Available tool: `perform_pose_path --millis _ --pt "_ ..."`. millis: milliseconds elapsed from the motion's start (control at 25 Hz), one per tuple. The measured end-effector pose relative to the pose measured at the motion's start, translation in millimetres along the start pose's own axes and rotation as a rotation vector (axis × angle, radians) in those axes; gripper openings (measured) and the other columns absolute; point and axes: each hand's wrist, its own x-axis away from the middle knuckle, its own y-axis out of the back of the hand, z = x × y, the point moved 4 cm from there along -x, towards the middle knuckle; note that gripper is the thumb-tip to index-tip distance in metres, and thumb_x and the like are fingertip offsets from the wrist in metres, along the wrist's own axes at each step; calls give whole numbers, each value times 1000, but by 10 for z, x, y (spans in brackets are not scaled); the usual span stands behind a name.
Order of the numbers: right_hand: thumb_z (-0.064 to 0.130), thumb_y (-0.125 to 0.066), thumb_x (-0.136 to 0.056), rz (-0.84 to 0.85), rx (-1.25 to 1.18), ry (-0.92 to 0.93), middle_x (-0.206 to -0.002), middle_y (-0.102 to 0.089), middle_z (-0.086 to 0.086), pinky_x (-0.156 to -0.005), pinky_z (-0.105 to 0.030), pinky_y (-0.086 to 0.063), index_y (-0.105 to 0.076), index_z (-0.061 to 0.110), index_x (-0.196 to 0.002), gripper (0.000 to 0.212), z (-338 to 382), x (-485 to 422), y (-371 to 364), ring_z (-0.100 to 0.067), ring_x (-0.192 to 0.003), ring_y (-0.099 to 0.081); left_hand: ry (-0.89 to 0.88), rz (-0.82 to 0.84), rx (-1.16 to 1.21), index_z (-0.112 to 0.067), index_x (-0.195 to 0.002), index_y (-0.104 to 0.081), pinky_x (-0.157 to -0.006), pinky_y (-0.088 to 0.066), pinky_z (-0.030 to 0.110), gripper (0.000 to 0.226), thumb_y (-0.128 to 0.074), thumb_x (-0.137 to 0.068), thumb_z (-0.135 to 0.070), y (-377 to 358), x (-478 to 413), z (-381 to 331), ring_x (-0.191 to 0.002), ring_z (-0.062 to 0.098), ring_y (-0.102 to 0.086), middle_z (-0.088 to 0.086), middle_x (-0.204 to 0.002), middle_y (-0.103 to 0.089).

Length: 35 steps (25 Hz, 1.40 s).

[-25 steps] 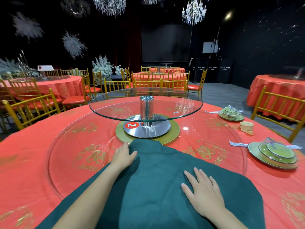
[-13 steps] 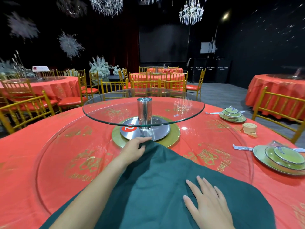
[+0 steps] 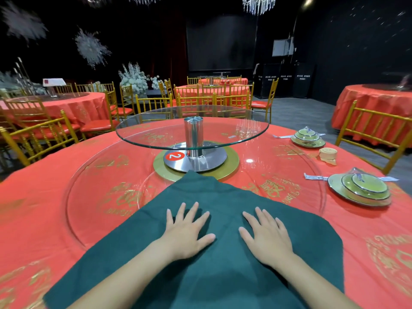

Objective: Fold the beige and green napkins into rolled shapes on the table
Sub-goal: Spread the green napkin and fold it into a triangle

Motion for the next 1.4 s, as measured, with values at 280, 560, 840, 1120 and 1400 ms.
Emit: perform_pose_path --millis 280,560,840,1120,1400 --pt "59 -23 -94 -19 -26 -29 -158 -9 2 -117 -37 -5 -19 39 -147 57 -540 178 45 -16 -146 -3 143 -18 54 -42 -147 -8 -112 -4 60 58 -20 -94 -61 -106 588 392 -146 25 3 -6 -159 0" --pt "62 -21 -91 23 -49 -373 -152 -25 -10 -111 -48 -25 -10 24 -149 70 -1610 343 -20 -25 -141 -23 146 -62 53 -37 -149 1 -111 3 59 80 -8 -80 -76 -325 1233 241 -145 24 13 -4 -158 11" --pt "57 -34 -92 -21 -97 -239 -153 -21 -18 -112 -44 -26 -12 17 -149 73 -1250 685 91 -28 -142 -20 -47 -28 37 -37 -148 5 -113 8 50 101 9 -58 -82 -565 1797 10 -143 22 21 -4 -153 25" --pt "77 -31 -79 196 -141 284 -158 5 -7 -118 -32 -8 -12 29 -149 87 -211 1783 -44 -16 -146 3 -328 135 69 -37 -149 -4 -115 13 48 91 -41 -76 -78 -700 2289 -631 -142 12 21 -8 -157 13" --pt "94 -2 -50 239 -119 453 -158 -6 6 -115 -30 3 -23 40 -145 111 -14 2466 -177 -7 -145 2 -390 72 98 -45 -146 -10 -115 12 48 81 -45 -79 -73 -801 2477 -833 -143 9 17 -12 -158 6"
